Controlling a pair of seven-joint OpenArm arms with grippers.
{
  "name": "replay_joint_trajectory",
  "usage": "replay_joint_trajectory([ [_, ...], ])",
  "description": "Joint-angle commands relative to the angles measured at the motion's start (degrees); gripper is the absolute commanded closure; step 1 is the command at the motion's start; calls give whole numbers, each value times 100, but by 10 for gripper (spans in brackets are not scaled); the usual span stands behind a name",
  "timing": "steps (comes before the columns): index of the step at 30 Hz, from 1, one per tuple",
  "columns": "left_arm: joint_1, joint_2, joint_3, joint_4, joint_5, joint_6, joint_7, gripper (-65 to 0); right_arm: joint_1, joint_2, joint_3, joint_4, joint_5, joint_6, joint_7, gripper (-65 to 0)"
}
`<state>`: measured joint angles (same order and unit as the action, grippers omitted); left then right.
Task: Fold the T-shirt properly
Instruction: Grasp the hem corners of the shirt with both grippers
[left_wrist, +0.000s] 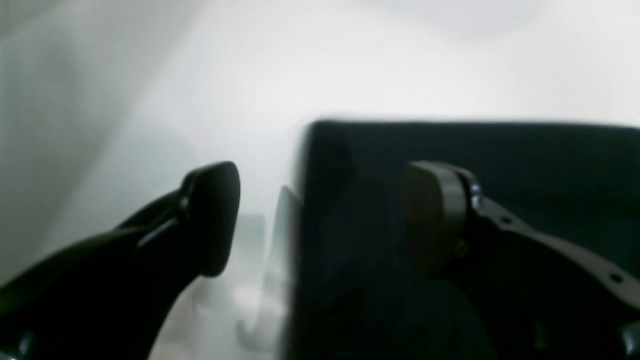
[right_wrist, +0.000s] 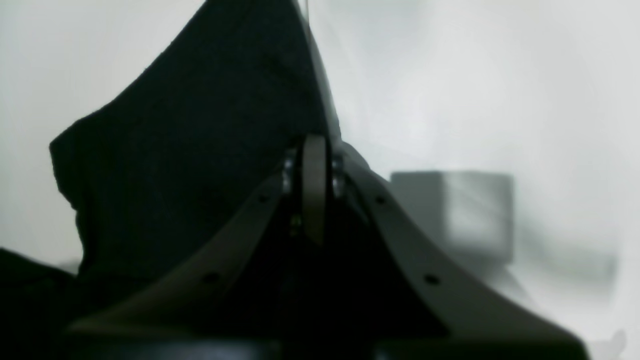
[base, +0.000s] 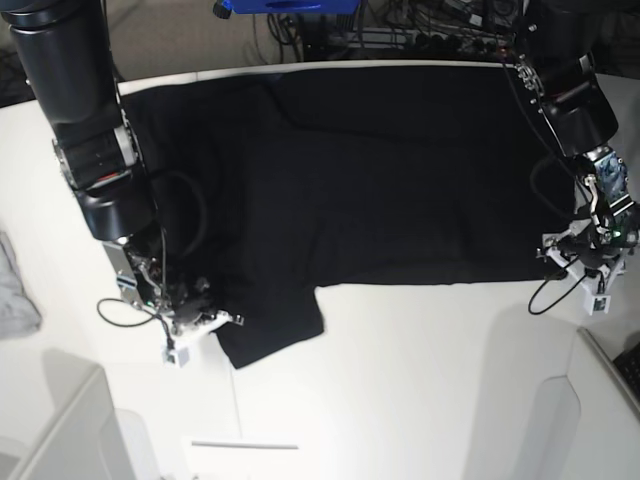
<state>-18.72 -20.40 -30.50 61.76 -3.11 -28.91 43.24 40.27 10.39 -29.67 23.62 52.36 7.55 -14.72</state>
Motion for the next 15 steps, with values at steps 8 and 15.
replay_joint_trajectory([
  [8,-480,-153,13,-765,8,275,-663,-479,135,55,18,43,-18,-4,-71,0],
  [15,-506,-162,30,-1046,17,706,-1006,-479,135,73,18,43,-18,-4,-71,0],
])
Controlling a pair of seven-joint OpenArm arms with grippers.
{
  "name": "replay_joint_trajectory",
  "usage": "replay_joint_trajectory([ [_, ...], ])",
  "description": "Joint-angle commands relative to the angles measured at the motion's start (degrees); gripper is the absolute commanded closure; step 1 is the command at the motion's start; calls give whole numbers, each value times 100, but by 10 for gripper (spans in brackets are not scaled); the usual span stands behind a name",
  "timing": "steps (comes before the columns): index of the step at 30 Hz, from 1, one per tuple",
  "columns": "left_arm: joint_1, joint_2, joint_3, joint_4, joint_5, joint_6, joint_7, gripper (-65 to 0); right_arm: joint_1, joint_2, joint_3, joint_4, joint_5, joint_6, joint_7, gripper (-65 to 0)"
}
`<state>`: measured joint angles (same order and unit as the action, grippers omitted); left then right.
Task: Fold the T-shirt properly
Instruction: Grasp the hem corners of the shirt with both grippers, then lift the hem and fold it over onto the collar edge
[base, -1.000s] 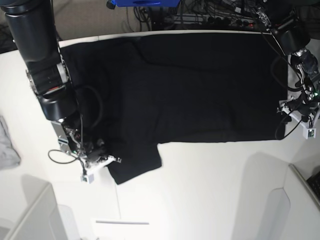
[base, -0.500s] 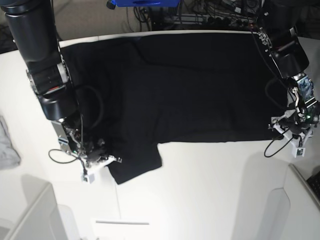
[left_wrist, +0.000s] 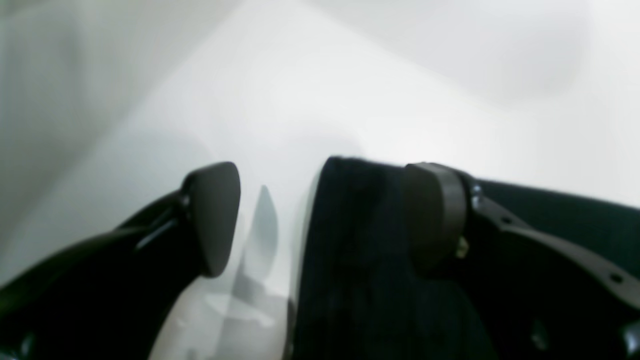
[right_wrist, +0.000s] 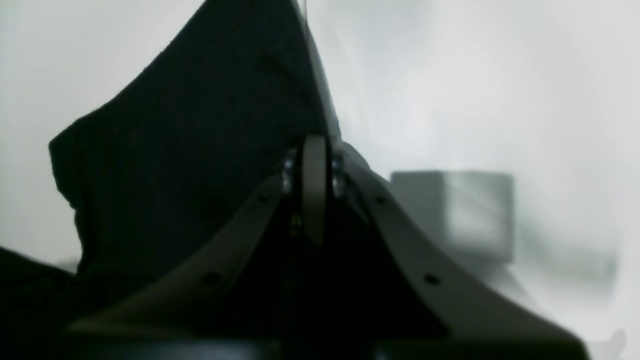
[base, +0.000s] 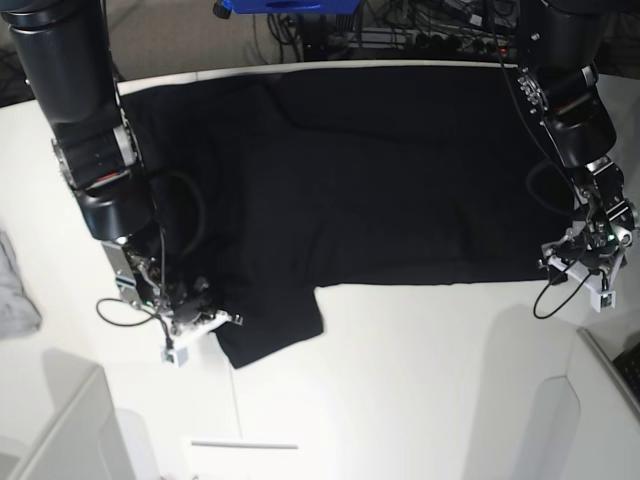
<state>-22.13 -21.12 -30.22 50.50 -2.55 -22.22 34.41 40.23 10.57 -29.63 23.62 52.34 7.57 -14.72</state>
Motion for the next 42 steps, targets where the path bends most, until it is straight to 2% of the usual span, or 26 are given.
replay_joint_trajectory([
  [1,-174,-90,2,18,-40,37,-123,-479,140,55,13,43,-16,-6,-71,0],
  [10,-174,-63,2,-395,-40,37,-140,-477,131,47,13,43,-16,-6,-71,0],
  [16,-165,-63,11,-703,-40,-16,-413,-459,122,47,13,43,-16,-6,-71,0],
  [18,-139,-63,11,-712,-40,-16,-422,-377,122,47,13,43,-16,-6,-71,0],
  [23,-121,-63,11,-703,-40,-16,-457,-35,122,47,13,43,-7,-6,-71,0],
  [24,-121,-63,11,-685,-40,-16,-457,0,122,47,13,52,-7,-6,-71,0],
  [32,-112,-99,11,-624,-101,-33,-430,0,-115,73,13,394,-7,-6,246,0],
  [35,-16,-72,11,-334,-101,-227,-413,0,-317,178,22,931,10,-23,254,0],
  [39,143,-55,11,132,-101,-262,-395,0,-440,196,22,1467,-7,-524,246,0],
  [42,178,-46,2,379,-110,-262,-123,0,-467,258,22,1669,-7,-621,228,0],
])
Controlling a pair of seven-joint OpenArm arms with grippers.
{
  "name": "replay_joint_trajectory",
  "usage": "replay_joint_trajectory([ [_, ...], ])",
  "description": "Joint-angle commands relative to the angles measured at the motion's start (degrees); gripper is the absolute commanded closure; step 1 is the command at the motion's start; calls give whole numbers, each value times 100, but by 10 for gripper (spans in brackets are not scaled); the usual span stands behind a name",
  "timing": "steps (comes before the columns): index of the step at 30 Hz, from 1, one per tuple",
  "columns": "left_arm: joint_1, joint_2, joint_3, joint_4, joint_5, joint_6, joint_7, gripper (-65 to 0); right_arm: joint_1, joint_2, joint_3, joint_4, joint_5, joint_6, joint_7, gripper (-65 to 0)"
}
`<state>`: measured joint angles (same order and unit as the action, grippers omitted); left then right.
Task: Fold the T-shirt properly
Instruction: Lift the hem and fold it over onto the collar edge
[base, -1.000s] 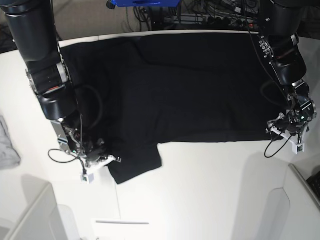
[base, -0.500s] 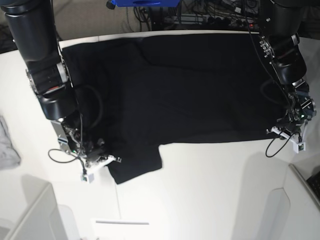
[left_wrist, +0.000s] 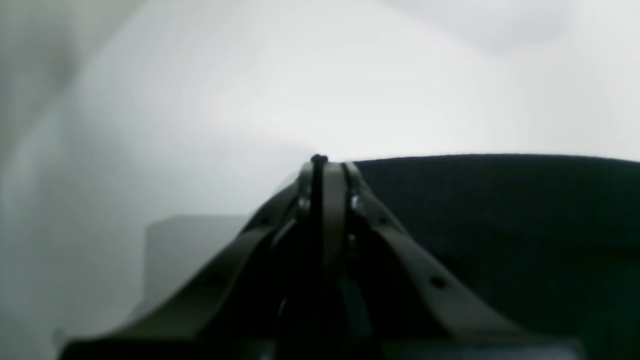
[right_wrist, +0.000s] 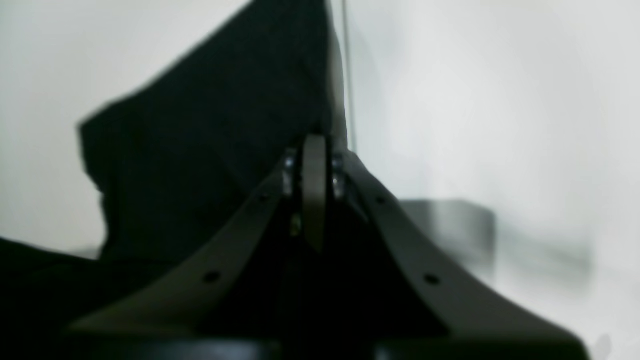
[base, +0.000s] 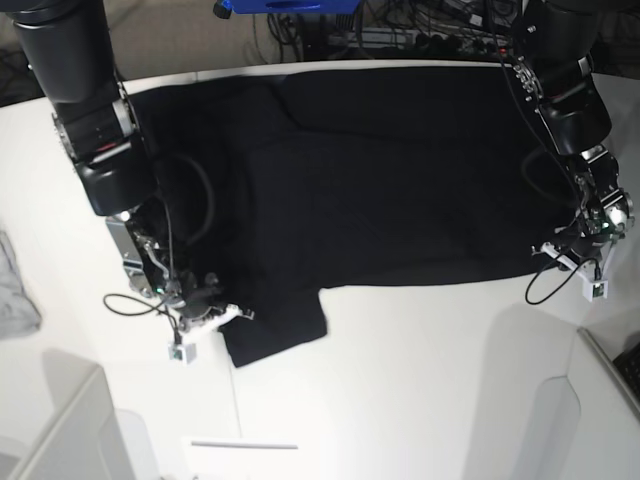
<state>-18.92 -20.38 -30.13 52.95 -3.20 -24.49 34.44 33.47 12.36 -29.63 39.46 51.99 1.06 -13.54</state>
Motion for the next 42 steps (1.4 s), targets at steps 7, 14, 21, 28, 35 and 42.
replay_joint_trajectory([
  [7,-12,-120,-7,899,-53,-43,332,0,121,210,22,506,28,13,92,0],
  [14,305,-59,-51,1321,-53,-351,499,0,-152,386,22,999,45,-198,92,0],
  [21,586,-32,-60,2024,-53,-360,798,0,-477,571,22,1746,45,-251,92,0],
  [28,850,47,-77,2727,-53,-360,1211,0,-908,571,541,2036,10,-251,-66,0],
  [35,1246,100,-77,3237,-176,-360,1238,0,-1497,571,1341,2898,-7,-251,-505,0],
  [42,1852,100,-77,3782,-836,-325,1238,0,-1972,685,1481,3645,1,-251,-540,0],
])
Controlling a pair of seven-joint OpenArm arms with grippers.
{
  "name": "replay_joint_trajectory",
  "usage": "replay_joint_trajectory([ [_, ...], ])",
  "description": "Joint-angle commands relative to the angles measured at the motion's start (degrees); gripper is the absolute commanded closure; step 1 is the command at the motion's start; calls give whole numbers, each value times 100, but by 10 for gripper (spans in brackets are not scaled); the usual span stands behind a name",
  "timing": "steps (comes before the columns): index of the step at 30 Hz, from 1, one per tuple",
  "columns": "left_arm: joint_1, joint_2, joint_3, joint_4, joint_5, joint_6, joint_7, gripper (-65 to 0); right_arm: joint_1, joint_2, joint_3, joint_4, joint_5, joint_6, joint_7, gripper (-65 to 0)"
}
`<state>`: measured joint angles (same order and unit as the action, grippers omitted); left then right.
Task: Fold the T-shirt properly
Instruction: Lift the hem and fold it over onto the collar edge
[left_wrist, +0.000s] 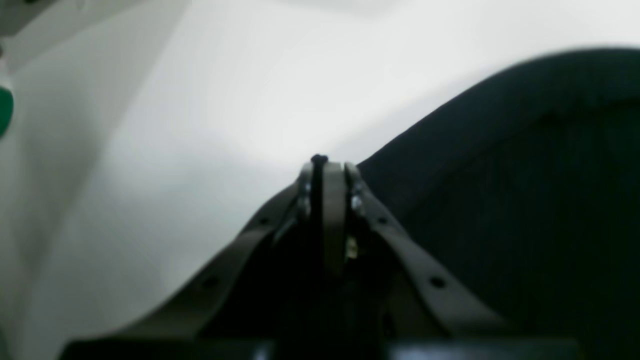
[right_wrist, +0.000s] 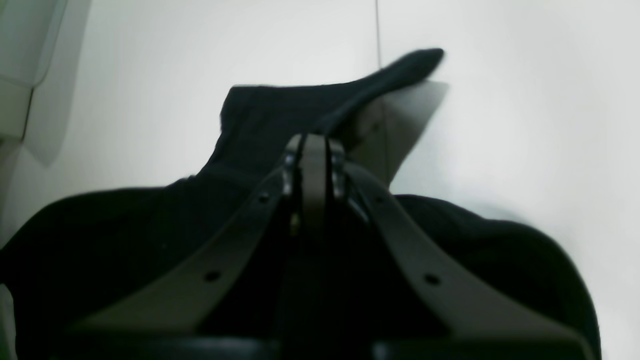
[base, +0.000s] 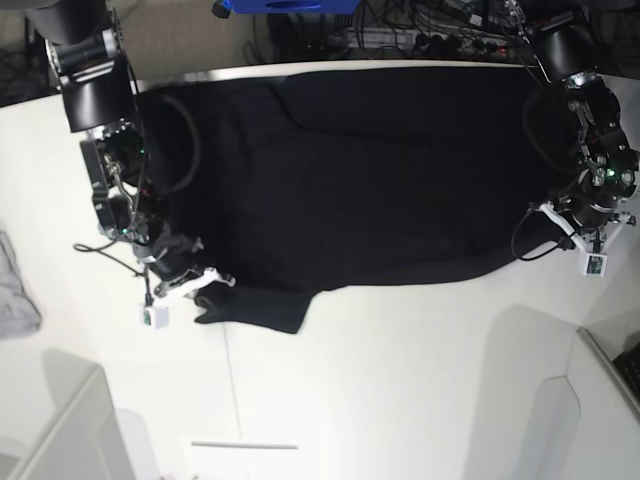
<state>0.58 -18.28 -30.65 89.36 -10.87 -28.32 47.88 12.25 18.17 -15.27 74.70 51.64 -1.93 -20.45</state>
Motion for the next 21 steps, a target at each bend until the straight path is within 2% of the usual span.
replay_joint_trajectory([
  [1,-45,-101,-25,202,-86,58,-106,0,107,112,45,183,45,48,150,0],
  [5,201,-93,-33,484,-95,58,-106,0,-139,156,54,544,45,40,150,0],
  [7,351,-110,-33,677,-95,58,-106,0,-306,156,230,711,45,-92,133,0],
  [14,773,-110,-42,1257,-95,40,-106,0,-720,156,740,1458,36,-189,-333,0],
  [16,922,-84,-236,1442,-121,23,-106,0,-834,156,881,1634,36,-189,-439,0],
  [21,1221,-119,-552,1635,-798,23,210,0,-1106,156,1144,2012,36,-198,-606,0],
])
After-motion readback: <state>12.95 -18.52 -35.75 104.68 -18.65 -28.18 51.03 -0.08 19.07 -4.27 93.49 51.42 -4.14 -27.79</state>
